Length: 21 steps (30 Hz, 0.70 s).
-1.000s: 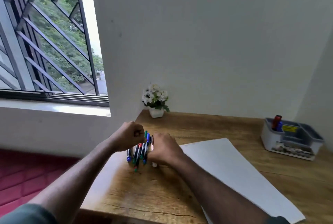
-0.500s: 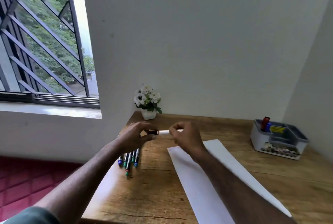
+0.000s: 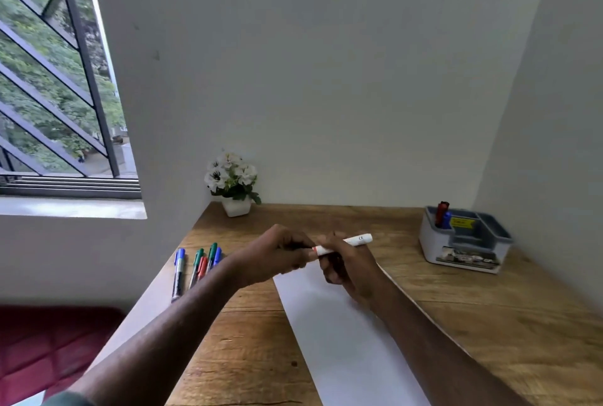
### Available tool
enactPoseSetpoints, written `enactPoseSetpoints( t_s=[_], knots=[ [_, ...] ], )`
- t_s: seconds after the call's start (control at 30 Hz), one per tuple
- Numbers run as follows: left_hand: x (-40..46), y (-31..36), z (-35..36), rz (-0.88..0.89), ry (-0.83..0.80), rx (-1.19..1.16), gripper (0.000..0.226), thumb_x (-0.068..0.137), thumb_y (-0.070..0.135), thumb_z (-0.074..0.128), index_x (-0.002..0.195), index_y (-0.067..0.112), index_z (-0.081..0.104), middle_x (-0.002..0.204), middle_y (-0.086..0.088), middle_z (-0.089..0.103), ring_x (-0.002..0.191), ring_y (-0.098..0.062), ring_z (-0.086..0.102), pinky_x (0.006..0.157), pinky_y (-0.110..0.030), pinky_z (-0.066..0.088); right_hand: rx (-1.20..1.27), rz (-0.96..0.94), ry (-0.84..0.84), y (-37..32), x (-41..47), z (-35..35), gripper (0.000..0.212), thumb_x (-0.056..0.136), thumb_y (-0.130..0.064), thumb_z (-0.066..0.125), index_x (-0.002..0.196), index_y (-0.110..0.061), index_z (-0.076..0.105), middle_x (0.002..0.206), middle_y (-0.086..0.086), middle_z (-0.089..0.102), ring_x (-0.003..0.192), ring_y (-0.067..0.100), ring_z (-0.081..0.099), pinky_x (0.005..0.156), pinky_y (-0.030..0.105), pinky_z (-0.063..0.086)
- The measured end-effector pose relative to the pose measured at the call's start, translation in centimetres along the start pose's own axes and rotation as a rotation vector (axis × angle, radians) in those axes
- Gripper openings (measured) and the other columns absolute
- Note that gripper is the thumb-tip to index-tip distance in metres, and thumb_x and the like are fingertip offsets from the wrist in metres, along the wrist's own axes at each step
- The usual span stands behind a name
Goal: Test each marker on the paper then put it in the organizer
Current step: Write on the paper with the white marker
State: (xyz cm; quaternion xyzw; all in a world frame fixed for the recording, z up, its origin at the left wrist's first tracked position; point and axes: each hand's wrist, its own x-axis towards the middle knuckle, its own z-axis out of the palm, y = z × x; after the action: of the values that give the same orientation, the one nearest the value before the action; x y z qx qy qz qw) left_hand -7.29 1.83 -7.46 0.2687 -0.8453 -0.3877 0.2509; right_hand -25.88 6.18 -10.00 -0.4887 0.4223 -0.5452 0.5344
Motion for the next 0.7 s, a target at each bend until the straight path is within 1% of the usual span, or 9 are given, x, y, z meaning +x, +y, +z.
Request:
enactPoseSetpoints(
  t_s=[0.1, 0.23, 0.27, 0.37, 0.4, 0.53, 0.63, 0.7],
  knots=[
    [0.2, -0.3, 0.2, -0.010, -0.073, -0.077, 0.014, 0.099, 0.015, 0.062, 0.099, 0.009, 0.074, 0.071, 0.004, 0.060, 0.065, -0.012, 0.050, 0.060, -0.027, 0.043, 0.045, -0.014, -0.009, 0.7, -0.3, -0.4, 0.034, 0.098, -0.014, 0.057, 0.064, -0.013, 0.056, 0.056, 0.010, 0.053, 0.042, 0.015, 0.040, 0.045, 0.026, 0.026],
    [0.7, -0.5, 0.1, -0.023, -0.160, -0.199, 0.015, 0.099, 0.009, 0.059, 0.098, 0.012, 0.074, 0.074, -0.002, 0.059, 0.067, -0.017, 0.048, 0.061, -0.028, 0.042, 0.029, -0.040, -0.018, 0.8, -0.2, -0.7, 0.036, 0.098, -0.012, 0.057, 0.062, -0.015, 0.054, 0.057, 0.010, 0.052, 0.041, 0.014, 0.038, 0.047, 0.028, 0.025],
    [0.8, -0.6, -0.1, -0.031, -0.185, -0.216, 0.015, 0.099, 0.007, 0.059, 0.099, 0.010, 0.073, 0.075, -0.002, 0.059, 0.066, -0.016, 0.048, 0.060, -0.027, 0.042, 0.031, -0.044, -0.026, 0.7, -0.3, -0.8, 0.036, 0.099, -0.012, 0.057, 0.062, -0.014, 0.054, 0.057, 0.010, 0.052, 0.040, 0.014, 0.038, 0.046, 0.027, 0.026],
    [1.2, -0.7, -0.6, -0.072, -0.247, -0.282, 0.017, 0.099, 0.002, 0.056, 0.108, -0.007, 0.068, 0.076, -0.004, 0.058, 0.066, -0.014, 0.049, 0.059, -0.022, 0.044, 0.039, -0.063, -0.050, 0.7, -0.3, -0.9, 0.039, 0.099, -0.010, 0.056, 0.060, -0.016, 0.055, 0.056, 0.009, 0.052, 0.039, 0.012, 0.038, 0.045, 0.025, 0.026],
    [1.3, -0.7, -0.7, -0.085, -0.260, -0.300, 0.018, 0.099, 0.001, 0.055, 0.110, -0.010, 0.066, 0.076, -0.005, 0.058, 0.065, -0.013, 0.050, 0.059, -0.021, 0.045, 0.040, -0.069, -0.051, 0.7, -0.3, -0.9, 0.040, 0.099, -0.009, 0.056, 0.060, -0.016, 0.055, 0.056, 0.009, 0.052, 0.039, 0.012, 0.038, 0.045, 0.025, 0.026],
    [1.4, -0.7, -1.0, -0.092, -0.304, -0.363, 0.019, 0.099, -0.002, 0.054, 0.112, -0.012, 0.063, 0.076, -0.006, 0.059, 0.062, -0.010, 0.050, 0.057, -0.019, 0.044, 0.039, -0.117, -0.071, 0.7, -0.3, -1.0, 0.037, 0.097, -0.009, 0.056, 0.061, -0.015, 0.054, 0.056, 0.011, 0.051, 0.040, 0.012, 0.038, 0.046, 0.026, 0.026],
    [1.3, -0.8, -1.1, -0.096, -0.313, -0.400, 0.019, 0.099, 0.000, 0.054, 0.112, -0.010, 0.063, 0.078, -0.006, 0.059, 0.060, -0.011, 0.047, 0.056, -0.020, 0.042, 0.019, -0.132, -0.081, 0.8, -0.4, -0.9, 0.029, 0.094, -0.015, 0.059, 0.065, -0.012, 0.054, 0.057, 0.012, 0.051, 0.041, 0.014, 0.040, 0.046, 0.027, 0.028],
    [1.1, -0.9, -1.3, -0.107, -0.326, -0.420, 0.020, 0.100, 0.001, 0.053, 0.114, -0.010, 0.062, 0.079, -0.007, 0.060, 0.057, -0.009, 0.047, 0.056, -0.020, 0.042, 0.007, -0.128, -0.089, 0.8, -0.4, -0.8, 0.026, 0.091, -0.018, 0.060, 0.069, -0.009, 0.052, 0.058, 0.012, 0.050, 0.041, 0.014, 0.040, 0.047, 0.027, 0.028]
  ],
)
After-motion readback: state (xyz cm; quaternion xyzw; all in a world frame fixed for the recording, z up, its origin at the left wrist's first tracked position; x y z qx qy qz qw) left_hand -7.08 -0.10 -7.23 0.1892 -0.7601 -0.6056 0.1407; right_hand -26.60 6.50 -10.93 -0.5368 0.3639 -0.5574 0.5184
